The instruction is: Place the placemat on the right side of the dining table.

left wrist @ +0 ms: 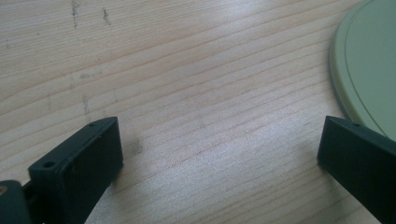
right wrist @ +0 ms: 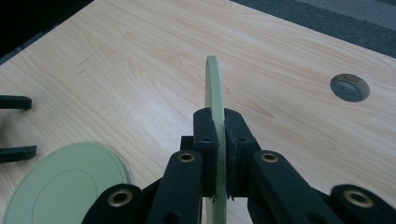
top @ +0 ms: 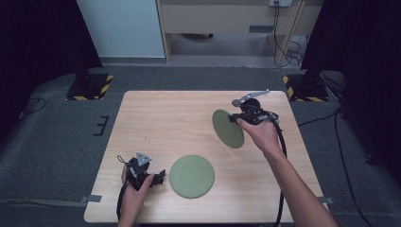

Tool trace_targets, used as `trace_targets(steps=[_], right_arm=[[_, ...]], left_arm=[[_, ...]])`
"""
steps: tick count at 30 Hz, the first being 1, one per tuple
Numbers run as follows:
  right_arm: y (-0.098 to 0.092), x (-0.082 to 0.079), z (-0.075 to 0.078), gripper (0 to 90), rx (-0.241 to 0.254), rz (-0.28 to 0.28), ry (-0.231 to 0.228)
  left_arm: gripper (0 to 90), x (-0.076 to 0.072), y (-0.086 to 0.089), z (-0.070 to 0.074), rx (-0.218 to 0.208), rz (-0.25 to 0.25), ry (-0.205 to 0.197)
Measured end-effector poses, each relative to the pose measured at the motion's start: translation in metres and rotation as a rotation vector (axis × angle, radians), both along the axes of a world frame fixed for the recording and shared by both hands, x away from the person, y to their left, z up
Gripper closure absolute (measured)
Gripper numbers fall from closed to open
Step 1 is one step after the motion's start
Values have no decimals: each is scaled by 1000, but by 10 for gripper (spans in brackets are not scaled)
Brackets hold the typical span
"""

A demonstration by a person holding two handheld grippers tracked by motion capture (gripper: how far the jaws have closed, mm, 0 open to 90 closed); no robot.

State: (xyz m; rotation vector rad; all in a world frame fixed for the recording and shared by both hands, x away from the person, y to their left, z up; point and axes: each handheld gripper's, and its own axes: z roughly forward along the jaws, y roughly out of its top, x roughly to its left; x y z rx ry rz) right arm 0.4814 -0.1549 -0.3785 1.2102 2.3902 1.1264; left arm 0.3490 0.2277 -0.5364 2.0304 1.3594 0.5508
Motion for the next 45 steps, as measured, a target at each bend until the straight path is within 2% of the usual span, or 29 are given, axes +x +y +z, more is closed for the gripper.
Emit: trace_targets(steps=[25,34,45], right_arm=[[-19,16,11,858,-15,-104,-27],[-25,20,5,858,-8,-143,-28],[-38,21,-1,858,18,-163,-18]], left_arm=[[0,0,0,0,0,0,0],[0,0,0,0,0,0,0],[0,0,0,0,0,0,0]])
